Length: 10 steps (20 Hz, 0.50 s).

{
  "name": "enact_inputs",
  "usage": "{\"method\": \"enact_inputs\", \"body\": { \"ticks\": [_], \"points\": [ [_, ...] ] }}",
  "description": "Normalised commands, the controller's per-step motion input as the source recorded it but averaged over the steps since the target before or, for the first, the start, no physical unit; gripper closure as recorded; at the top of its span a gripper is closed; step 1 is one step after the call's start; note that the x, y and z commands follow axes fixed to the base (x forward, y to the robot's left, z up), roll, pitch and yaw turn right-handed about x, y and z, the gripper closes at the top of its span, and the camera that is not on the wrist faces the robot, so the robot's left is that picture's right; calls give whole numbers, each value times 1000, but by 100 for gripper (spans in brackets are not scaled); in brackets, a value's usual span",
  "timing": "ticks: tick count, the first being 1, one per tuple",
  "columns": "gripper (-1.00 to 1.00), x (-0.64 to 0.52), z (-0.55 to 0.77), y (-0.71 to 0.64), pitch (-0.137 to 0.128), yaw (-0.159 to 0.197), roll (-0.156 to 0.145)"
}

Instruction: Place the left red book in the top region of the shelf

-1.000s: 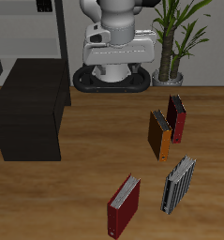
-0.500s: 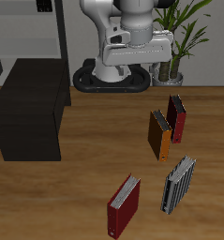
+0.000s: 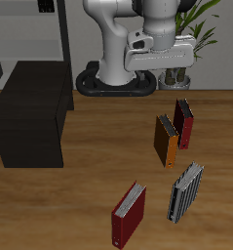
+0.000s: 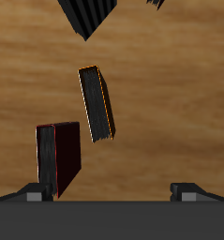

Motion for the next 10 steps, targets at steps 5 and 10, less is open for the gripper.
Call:
{"method": "enact_inputs", "body": {
  "ticks": [5, 10],
  "points": [
    [-100, -124, -130, 314, -14, 10, 30],
    [-100, -110, -220, 395, 0, 25, 16]
  ]
}}
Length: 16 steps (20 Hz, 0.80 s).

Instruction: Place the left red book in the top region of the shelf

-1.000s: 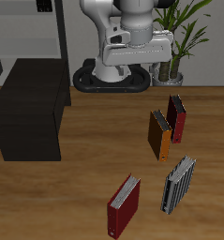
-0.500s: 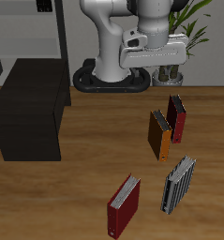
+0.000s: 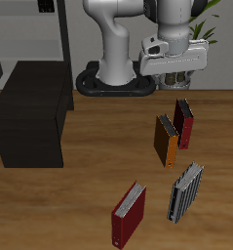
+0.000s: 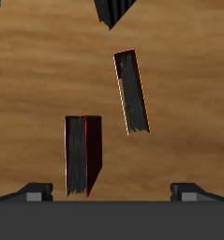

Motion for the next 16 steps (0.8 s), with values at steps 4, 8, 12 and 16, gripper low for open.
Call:
{"method": "enact_inputs", "body": {
  "ticks": [4, 8, 12, 16],
  "points": [
    [-100, -29, -158, 177, -21, 37, 6],
    [-100, 25, -220, 213, -13, 38, 17],
    [-100, 40, -200, 52, 24, 9, -14],
    [-100, -8, -200, 73, 6, 10, 1]
  ]
}}
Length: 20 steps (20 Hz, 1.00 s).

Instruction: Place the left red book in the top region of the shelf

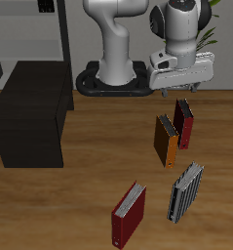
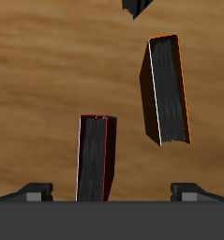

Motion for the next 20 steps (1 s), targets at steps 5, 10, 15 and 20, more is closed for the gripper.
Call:
{"method": "enact_inputs", "body": {
  "ticks": [5, 10, 15, 20],
  "points": [
    [-100, -64, -222, 88, -9, 26, 2],
    [-100, -67, -107, 104, -33, 34, -1],
    [-100, -31, -187, 116, 3, 37, 3],
    [-100, 40, -150, 38, 9, 25, -4]
  ]
}}
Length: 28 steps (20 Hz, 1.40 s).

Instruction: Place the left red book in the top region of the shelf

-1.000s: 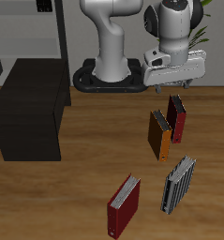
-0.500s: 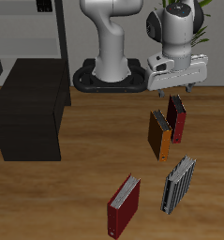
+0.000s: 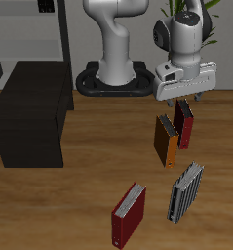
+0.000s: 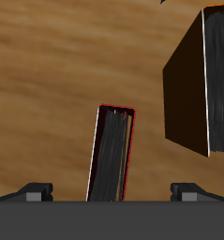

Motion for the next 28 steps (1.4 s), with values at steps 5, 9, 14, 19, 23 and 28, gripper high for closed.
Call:
{"method": "enact_inputs", "body": {
  "ticks": [5, 9, 14, 19, 23, 28],
  "points": [
    [-100, -7, -239, 88, 28, 30, 13],
    [-100, 42, -193, 34, 26, 19, -9],
    [-100, 55, -240, 1, 50, -2, -8],
    [100, 7, -158, 2, 22, -2, 36],
    [100, -5, -51, -43, 18, -9, -1],
    [100, -54, -66, -95, 18, -11, -2]
  ]
}}
